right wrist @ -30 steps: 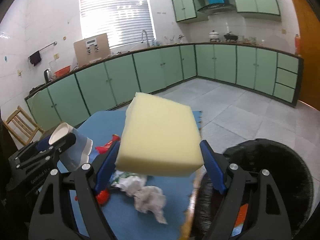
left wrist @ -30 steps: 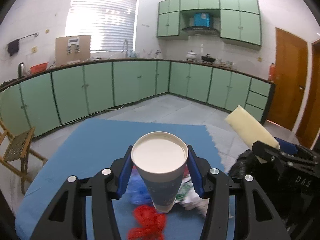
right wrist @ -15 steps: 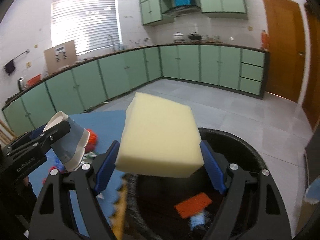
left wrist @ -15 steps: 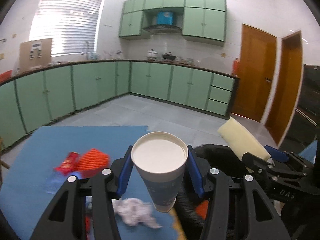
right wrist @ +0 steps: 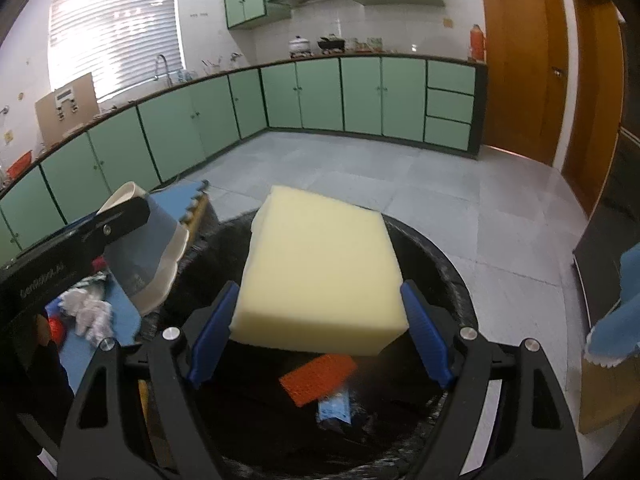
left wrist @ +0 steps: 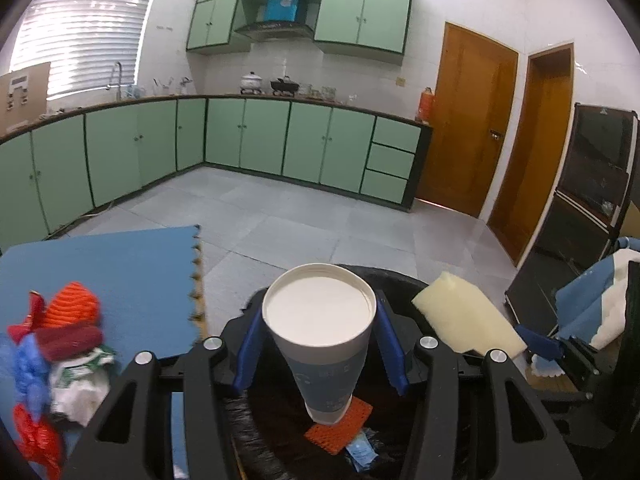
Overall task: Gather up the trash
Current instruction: 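Move the cup and sponge over the bin and release both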
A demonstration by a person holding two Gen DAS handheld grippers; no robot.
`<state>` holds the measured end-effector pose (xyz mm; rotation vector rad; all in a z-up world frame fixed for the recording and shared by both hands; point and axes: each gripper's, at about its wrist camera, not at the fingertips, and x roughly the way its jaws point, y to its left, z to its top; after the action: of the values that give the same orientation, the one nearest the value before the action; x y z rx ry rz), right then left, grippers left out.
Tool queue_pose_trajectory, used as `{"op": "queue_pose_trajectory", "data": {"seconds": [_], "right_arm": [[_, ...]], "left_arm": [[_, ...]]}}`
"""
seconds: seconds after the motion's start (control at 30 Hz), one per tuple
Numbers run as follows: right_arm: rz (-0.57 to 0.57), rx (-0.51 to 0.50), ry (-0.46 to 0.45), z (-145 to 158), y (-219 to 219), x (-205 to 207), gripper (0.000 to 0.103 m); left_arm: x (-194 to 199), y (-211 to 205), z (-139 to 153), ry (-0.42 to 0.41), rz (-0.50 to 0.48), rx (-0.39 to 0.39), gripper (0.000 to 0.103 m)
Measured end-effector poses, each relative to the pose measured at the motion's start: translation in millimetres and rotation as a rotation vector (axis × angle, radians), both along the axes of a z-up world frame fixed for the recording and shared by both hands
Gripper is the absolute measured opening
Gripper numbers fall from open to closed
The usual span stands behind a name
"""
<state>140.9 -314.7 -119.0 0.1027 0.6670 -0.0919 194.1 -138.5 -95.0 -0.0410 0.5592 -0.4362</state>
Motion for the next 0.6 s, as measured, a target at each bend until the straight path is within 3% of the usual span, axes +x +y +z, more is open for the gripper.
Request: {"op": "queue_pose_trajectory", "data": {"seconds": [0.17,0.27,0.6], "right_arm": [[-0.02,-0.01,0.039,-19,-8,4,0.081],[-0.032,-0.022,0.052,-23,-11,6,0.087],[-0.055,-0.016,0.025,-12,-8,4,0.096]], "left_arm": [[2,-20,-19,0.029,-0.03,0.036,0.051],[3,-23,-23,0.049,-0.039,0.044,0.065],[-1,13,-6,0.019,0.024,0.041,0.07]]}}
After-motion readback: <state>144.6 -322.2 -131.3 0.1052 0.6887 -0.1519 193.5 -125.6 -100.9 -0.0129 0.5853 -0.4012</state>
